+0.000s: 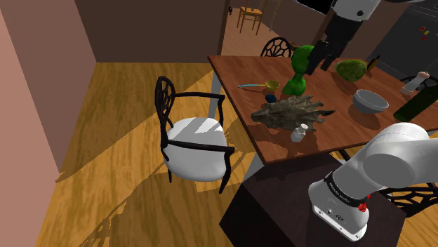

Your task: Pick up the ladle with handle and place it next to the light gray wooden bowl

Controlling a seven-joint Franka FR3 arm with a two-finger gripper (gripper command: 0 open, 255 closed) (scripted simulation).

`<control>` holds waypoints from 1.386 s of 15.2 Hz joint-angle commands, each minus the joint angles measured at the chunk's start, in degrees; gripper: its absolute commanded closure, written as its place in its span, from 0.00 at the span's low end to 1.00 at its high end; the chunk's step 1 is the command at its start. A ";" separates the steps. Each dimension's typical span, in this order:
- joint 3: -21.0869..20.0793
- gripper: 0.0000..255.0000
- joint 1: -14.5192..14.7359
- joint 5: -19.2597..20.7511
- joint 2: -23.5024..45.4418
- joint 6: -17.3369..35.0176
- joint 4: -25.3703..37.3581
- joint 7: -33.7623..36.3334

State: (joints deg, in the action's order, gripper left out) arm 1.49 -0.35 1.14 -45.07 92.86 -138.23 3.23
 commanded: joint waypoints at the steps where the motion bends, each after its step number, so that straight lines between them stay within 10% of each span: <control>1: 0.00 0.00 0.00 0.00 0.00 0.00 0.00 0.00; 12: 14.62 0.00 1.03 6.82 15.53 13.06 1.11 -25.79; 21: 23.93 0.00 3.33 3.88 35.87 22.18 10.53 -47.92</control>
State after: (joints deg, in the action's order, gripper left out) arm 24.65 2.75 5.66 -11.36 114.27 -128.84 -41.99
